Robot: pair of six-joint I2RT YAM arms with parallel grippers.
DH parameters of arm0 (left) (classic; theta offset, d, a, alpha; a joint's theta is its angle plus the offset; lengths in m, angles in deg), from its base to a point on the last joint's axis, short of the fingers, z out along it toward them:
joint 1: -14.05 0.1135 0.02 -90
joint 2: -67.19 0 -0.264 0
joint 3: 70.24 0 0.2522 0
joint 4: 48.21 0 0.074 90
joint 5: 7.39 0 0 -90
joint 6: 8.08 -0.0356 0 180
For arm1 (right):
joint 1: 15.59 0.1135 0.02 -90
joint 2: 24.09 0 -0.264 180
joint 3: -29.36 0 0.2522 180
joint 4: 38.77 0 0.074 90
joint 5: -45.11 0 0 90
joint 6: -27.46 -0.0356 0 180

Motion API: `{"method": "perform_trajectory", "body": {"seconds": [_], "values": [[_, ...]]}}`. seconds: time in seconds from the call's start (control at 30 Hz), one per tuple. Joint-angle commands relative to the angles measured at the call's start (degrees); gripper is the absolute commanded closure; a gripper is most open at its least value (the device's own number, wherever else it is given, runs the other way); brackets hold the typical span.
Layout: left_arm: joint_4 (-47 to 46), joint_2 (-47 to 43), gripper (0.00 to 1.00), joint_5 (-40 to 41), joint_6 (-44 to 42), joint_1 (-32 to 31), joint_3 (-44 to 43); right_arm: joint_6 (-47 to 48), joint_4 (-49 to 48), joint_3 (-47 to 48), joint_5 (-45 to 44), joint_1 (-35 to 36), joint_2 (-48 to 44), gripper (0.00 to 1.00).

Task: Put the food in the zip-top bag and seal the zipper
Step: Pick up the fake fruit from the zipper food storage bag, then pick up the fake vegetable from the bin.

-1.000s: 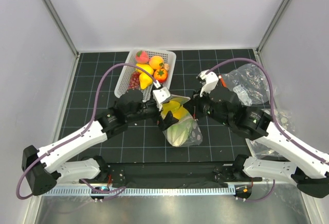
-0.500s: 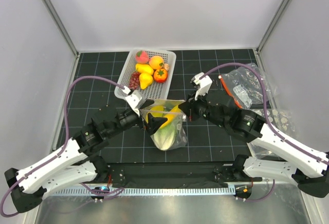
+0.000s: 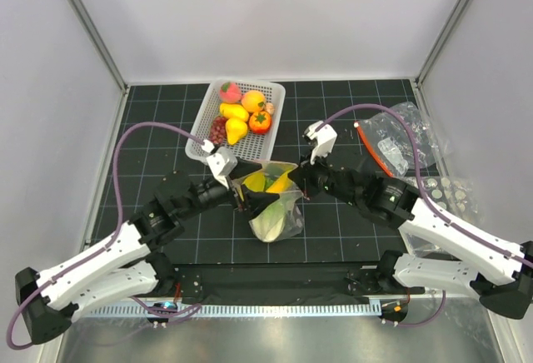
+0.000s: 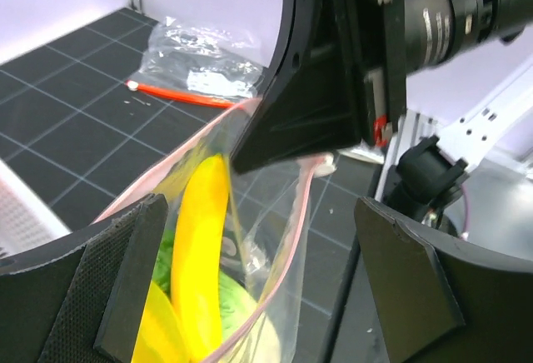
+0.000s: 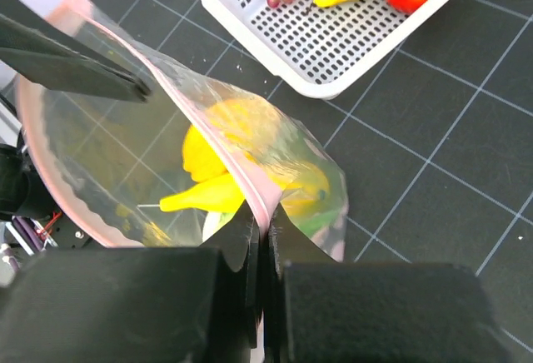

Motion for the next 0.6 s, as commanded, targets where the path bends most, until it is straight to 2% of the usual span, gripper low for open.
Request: {"method": "perform_trajectory", "body": {"seconds": [0.0, 0.07, 0.17, 0.27, 0.4, 0.57], "values": [[-11.0, 2.8, 0.0, -0.4, 8.4, 0.3, 0.4, 0.6, -2.8, -0.5, 1.3, -0.3, 1.3, 0.99], [-15.1, 3.5, 0.0, -0.1, 12.7, 0.4, 1.1, 0.2, -3.8, -1.2, 2.5, -0.3, 2.1, 0.99], [-18.3, 3.5, 0.0, 6.4, 19.3, 0.4, 2.2, -0.2, -5.1, -1.6, 4.0, -0.3, 3.1, 0.99], [-21.5, 1.6, 0.0, 6.4, 19.5, 0.3, 3.8, -0.8, -5.3, -1.7, 2.6, -0.3, 3.6, 0.99], [-22.8, -4.9, 0.0, 12.2, 19.1, 0.4, 7.7, -2.5, -3.4, -1.5, -5.8, -0.3, 3.4, 0.99], [-20.8, -16.1, 0.0, 29.6, 18.7, 0.4, 11.6, -4.9, -2.0, -1.8, -17.8, -0.3, 1.1, 0.99]]}}
